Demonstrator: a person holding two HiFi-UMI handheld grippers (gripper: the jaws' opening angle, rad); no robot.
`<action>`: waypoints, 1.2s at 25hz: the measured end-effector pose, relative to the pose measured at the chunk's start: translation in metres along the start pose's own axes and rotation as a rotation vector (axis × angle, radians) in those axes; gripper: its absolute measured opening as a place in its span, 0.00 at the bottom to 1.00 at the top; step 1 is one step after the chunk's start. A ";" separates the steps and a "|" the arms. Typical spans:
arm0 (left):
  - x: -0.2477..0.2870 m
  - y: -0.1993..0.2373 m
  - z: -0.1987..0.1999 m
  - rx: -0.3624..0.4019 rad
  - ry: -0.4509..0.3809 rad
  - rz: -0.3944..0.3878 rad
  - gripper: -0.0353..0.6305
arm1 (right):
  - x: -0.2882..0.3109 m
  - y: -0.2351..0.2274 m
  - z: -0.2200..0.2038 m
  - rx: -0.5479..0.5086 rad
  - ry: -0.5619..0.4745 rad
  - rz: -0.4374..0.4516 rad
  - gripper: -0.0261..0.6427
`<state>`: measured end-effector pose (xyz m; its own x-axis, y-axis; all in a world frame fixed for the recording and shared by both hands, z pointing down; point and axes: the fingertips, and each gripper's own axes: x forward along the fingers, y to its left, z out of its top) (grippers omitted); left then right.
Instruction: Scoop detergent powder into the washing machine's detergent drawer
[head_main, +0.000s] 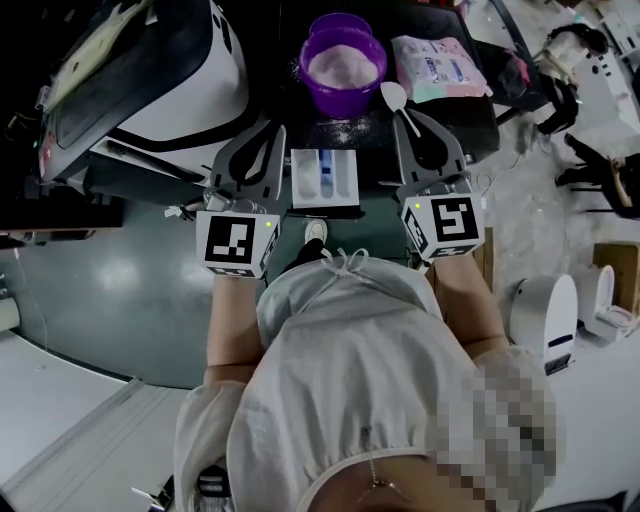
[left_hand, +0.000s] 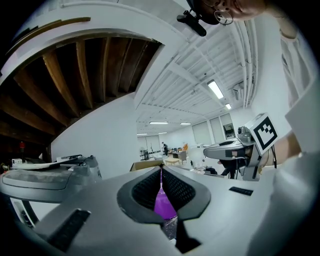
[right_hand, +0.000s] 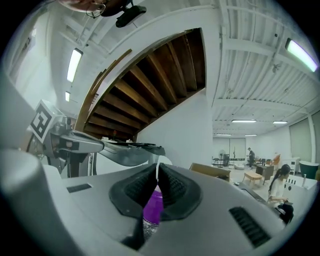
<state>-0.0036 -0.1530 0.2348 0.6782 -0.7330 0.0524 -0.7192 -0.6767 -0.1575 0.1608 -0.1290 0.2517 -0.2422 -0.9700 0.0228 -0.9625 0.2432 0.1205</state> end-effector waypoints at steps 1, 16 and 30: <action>0.002 0.001 0.001 -0.002 -0.002 -0.001 0.09 | 0.001 -0.002 -0.001 0.004 0.004 -0.003 0.05; 0.012 0.009 -0.006 -0.017 0.010 0.006 0.09 | 0.006 -0.008 -0.005 0.005 0.034 -0.020 0.05; 0.014 0.015 -0.011 -0.036 0.013 0.007 0.09 | 0.013 0.005 0.001 0.012 0.021 0.024 0.05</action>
<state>-0.0064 -0.1737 0.2439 0.6712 -0.7385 0.0641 -0.7291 -0.6733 -0.1227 0.1523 -0.1405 0.2516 -0.2626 -0.9638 0.0466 -0.9578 0.2662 0.1079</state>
